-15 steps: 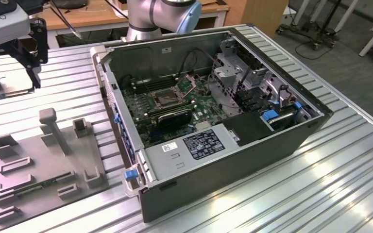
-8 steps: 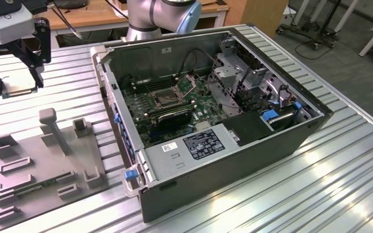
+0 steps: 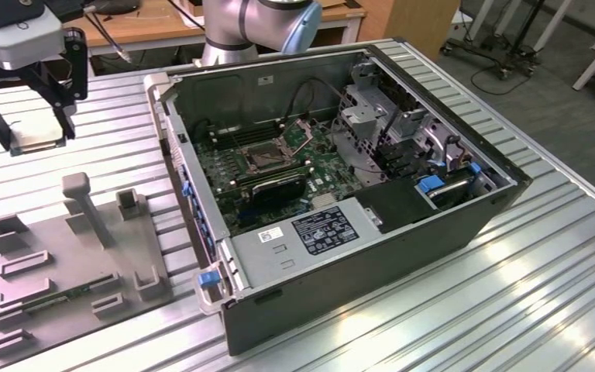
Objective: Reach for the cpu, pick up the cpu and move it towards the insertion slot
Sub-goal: 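Pick up the cpu and move it towards the insertion slot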
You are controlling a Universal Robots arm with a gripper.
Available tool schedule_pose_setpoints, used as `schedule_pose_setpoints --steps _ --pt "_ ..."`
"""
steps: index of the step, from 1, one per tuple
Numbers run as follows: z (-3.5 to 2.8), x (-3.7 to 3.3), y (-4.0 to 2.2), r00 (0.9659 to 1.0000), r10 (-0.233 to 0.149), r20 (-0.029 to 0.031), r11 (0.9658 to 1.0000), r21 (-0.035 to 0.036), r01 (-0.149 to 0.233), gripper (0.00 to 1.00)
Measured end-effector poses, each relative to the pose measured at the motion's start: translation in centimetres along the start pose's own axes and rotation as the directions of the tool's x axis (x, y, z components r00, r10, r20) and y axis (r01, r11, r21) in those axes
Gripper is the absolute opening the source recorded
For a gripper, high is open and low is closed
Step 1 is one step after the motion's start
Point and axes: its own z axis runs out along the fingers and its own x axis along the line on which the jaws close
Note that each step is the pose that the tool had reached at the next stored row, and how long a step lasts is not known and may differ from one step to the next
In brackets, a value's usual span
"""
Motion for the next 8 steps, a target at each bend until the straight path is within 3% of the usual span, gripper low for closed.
schedule_pose_setpoints --steps 8 --pt "0.01 -0.65 0.01 1.0000 0.000 0.0000 1.0000 0.0000 0.000 0.55"
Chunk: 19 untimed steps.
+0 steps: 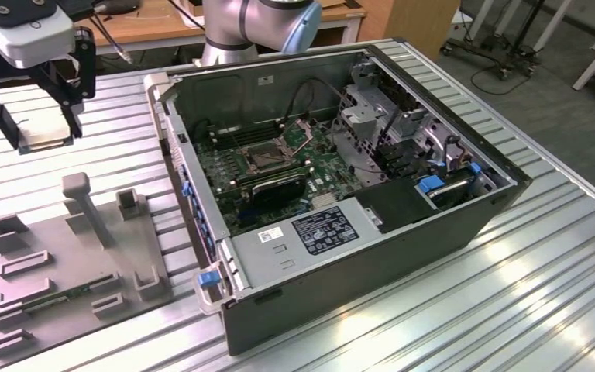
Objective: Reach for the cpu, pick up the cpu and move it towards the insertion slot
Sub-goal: 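Pick up the cpu and move it towards the insertion slot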
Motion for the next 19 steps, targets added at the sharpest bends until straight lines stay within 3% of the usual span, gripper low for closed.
schedule_pose_setpoints --steps 19 --pt "0.04 -1.54 0.02 1.0000 0.000 0.0000 1.0000 0.0000 0.000 0.55"
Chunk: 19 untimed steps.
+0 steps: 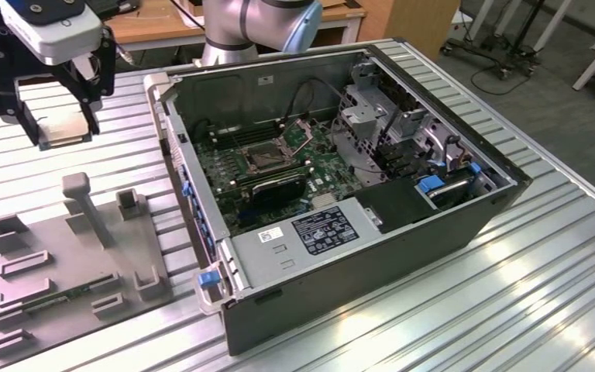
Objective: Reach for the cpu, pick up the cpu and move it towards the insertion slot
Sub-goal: 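Pick up the cpu and move it towards the insertion slot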
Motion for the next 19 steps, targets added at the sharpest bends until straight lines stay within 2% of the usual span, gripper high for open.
schedule_pose_setpoints --steps 19 --pt "0.04 -1.14 0.01 1.0000 0.000 0.0000 1.0000 0.0000 0.000 0.55"
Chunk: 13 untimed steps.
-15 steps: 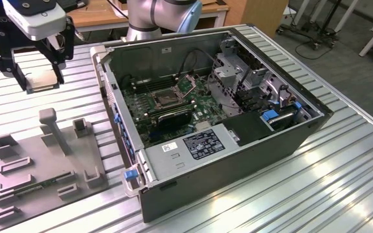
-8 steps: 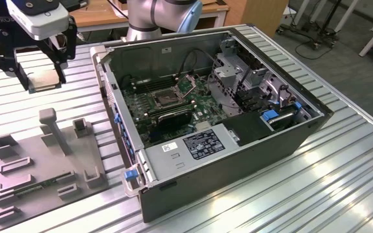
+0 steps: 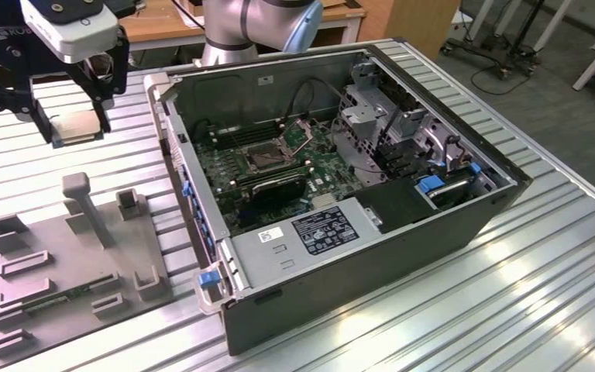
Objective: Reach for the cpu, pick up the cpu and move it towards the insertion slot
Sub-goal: 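Pick up the cpu and move it towards the insertion slot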
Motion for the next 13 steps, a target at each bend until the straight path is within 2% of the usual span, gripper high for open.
schedule_pose_setpoints --steps 13 --pt "0.02 -0.84 0.01 1.0000 0.000 0.0000 1.0000 0.0000 0.000 0.55"
